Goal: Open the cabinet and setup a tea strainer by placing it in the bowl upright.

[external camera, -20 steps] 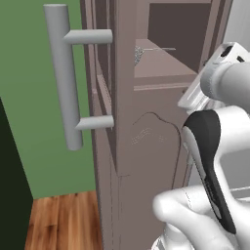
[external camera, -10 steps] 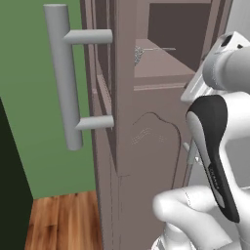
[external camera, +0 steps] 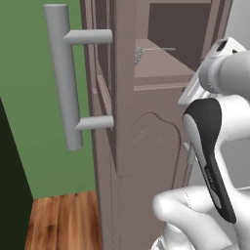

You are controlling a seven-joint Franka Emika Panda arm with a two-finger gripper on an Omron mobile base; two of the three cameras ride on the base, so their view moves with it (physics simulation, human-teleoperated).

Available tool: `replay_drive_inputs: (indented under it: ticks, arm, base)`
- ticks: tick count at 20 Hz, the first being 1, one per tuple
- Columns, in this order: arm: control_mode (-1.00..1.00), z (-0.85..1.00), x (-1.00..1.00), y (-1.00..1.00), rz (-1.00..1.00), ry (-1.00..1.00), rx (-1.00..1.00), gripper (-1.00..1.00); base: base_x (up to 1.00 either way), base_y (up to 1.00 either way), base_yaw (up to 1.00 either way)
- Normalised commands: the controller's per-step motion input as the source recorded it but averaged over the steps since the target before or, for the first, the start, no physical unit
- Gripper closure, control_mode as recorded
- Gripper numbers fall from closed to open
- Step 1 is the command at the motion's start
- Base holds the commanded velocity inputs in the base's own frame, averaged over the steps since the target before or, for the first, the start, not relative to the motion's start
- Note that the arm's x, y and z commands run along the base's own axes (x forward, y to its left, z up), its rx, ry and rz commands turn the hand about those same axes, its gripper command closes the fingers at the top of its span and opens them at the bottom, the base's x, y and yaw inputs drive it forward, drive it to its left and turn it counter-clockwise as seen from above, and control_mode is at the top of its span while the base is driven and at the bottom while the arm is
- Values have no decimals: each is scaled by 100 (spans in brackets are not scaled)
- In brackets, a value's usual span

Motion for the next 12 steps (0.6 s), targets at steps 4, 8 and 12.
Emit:
replay_drive_inputs:
  ticks: [4,8,12]
  arm:
    - [-100,2,18,0,0,0,0,-100]
    - [-100,16,15,0,0,0,0,-100]
    - [-100,15,12,0,0,0,0,-100]
  base:
    - [0,0,0]
    - [0,0,0]
    - [0,0,0]
